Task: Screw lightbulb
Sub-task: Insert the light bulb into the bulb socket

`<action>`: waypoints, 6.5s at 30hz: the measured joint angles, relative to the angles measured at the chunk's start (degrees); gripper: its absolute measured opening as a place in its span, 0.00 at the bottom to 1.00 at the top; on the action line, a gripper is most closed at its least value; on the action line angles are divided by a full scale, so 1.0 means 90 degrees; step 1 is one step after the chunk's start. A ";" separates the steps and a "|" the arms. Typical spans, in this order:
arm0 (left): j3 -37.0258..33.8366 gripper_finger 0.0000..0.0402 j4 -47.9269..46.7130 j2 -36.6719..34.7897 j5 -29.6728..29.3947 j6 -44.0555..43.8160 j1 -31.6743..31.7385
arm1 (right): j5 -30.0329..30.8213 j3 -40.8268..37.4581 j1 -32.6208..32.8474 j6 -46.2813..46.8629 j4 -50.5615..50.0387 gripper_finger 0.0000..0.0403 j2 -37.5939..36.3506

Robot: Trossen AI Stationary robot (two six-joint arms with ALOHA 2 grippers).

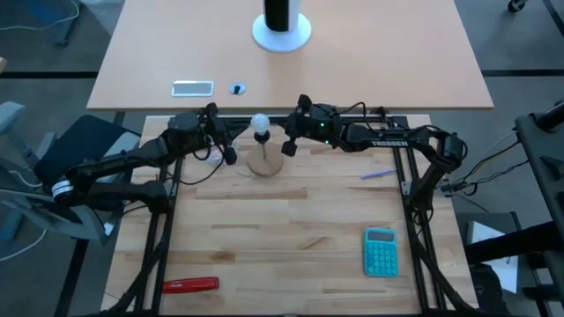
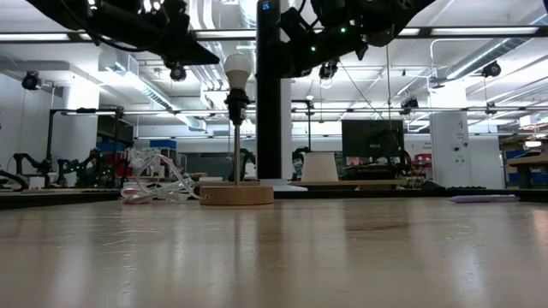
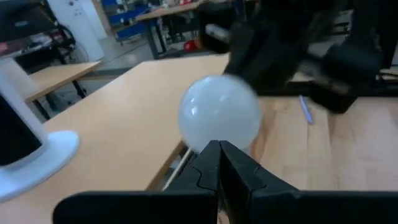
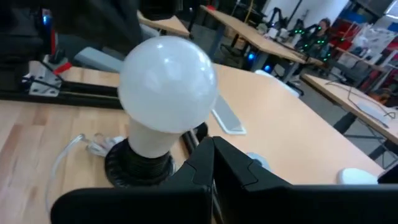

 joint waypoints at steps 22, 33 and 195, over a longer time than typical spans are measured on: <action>0.0002 0.00 0.0388 0.0512 -0.0680 -0.0010 0.0007 | -0.0641 0.0000 0.0166 -0.0155 0.0046 0.00 0.0029; 0.0002 0.00 0.0053 0.0203 -0.0293 0.0029 0.0007 | 0.0247 0.0000 0.0135 -0.0165 -0.0154 0.00 -0.0073; -0.0002 0.00 0.0478 0.0613 0.0211 0.0282 0.0022 | -0.0437 -0.0010 0.0152 -0.0445 -0.0185 0.00 -0.0107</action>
